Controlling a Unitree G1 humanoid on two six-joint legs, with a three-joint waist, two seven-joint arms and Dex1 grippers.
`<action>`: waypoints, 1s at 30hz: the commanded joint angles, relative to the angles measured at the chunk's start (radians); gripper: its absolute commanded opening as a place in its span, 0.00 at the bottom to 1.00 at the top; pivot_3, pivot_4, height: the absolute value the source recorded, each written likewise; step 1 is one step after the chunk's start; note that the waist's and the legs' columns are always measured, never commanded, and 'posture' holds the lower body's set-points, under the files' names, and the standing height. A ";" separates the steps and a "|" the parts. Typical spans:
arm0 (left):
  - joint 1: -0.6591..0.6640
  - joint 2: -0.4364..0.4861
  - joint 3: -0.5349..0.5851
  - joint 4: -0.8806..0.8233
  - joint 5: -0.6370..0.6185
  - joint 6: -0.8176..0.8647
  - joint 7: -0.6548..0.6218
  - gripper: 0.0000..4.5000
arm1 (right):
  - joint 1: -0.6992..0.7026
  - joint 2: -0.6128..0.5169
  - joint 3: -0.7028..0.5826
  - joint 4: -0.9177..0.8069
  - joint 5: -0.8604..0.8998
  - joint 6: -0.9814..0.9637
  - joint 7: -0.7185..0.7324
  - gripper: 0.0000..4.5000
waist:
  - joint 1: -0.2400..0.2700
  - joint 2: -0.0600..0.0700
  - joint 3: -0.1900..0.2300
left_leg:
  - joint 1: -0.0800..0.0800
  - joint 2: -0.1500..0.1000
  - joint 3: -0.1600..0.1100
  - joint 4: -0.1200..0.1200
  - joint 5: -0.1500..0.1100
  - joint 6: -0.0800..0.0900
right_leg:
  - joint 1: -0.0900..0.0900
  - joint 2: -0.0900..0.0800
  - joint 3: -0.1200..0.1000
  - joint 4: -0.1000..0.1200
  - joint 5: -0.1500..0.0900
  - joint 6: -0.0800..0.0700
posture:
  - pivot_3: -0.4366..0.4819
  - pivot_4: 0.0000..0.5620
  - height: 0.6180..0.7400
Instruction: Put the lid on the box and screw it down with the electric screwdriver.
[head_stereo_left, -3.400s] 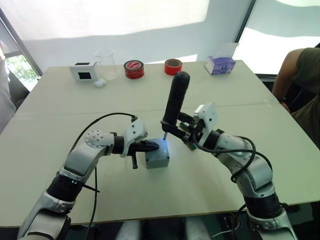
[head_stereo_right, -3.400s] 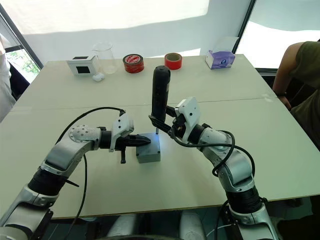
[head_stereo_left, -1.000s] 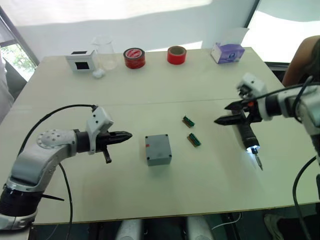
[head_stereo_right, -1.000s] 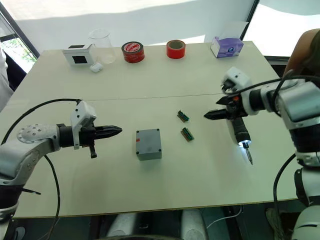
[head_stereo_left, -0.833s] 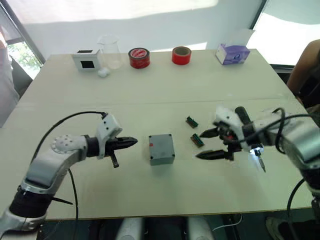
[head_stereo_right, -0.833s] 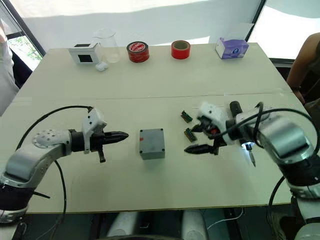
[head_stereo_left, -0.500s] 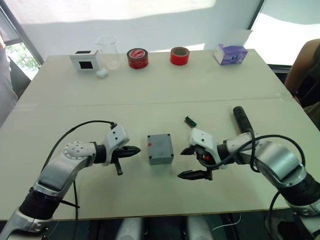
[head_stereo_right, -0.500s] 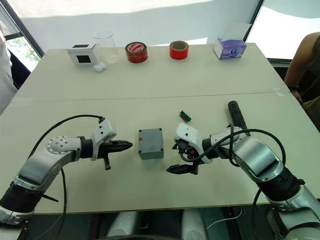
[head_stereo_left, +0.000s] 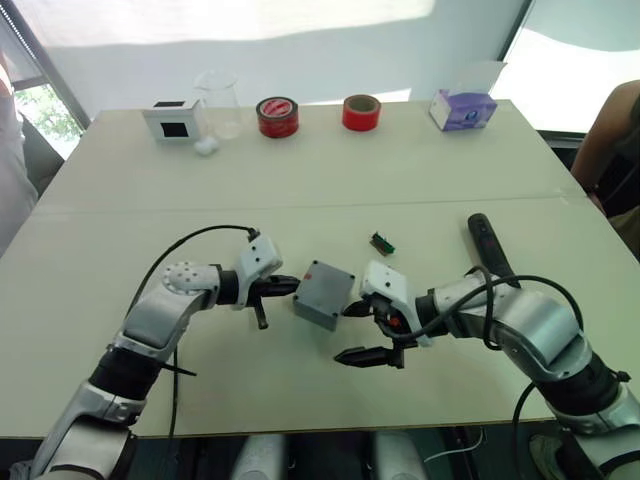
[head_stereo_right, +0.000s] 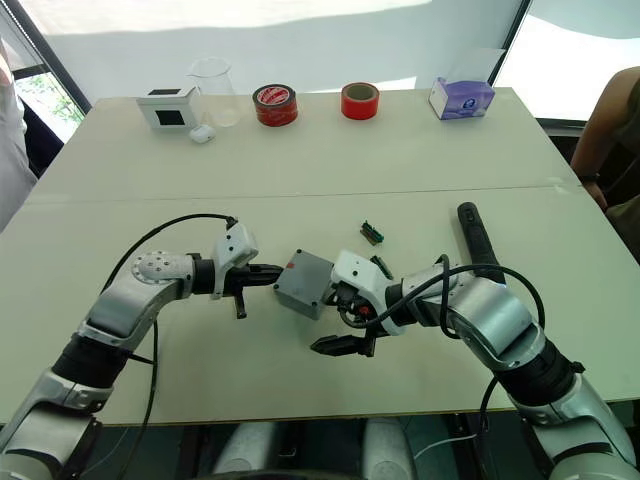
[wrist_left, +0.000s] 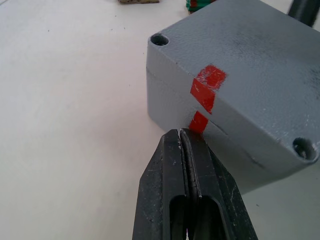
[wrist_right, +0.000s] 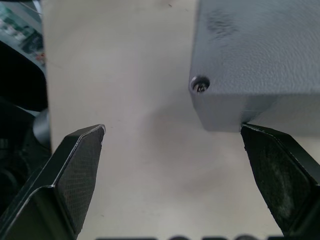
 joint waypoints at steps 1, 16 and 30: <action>-0.024 0.005 0.011 0.033 0.021 -0.047 -0.025 0.00 | -0.008 -0.002 -0.065 -0.049 0.041 0.016 -0.022 0.99 | -0.001 0.000 0.000 | 0.000 0.000 0.000 0.000 0.000 0.000 | 0.000 0.000 0.000 0.000 0.000 0.000 | 0.48 0.27 1.00; 0.221 0.162 0.085 -0.310 -0.095 0.174 -0.071 0.00 | -0.083 -0.101 0.028 0.173 -0.224 -0.318 0.025 0.99 | -0.016 0.000 0.000 | -0.001 0.001 0.000 0.008 -0.002 0.003 | 0.001 0.000 0.001 0.002 0.000 0.000 | 0.48 0.27 1.00; 0.153 0.052 0.049 -0.260 -0.059 0.155 0.013 0.00 | -0.038 -0.064 0.039 0.091 -0.185 -0.263 0.077 0.99 | -0.014 -0.001 0.000 | -0.001 0.001 0.000 0.010 -0.002 0.003 | 0.002 0.000 0.001 0.003 0.000 0.000 | 0.48 0.27 1.00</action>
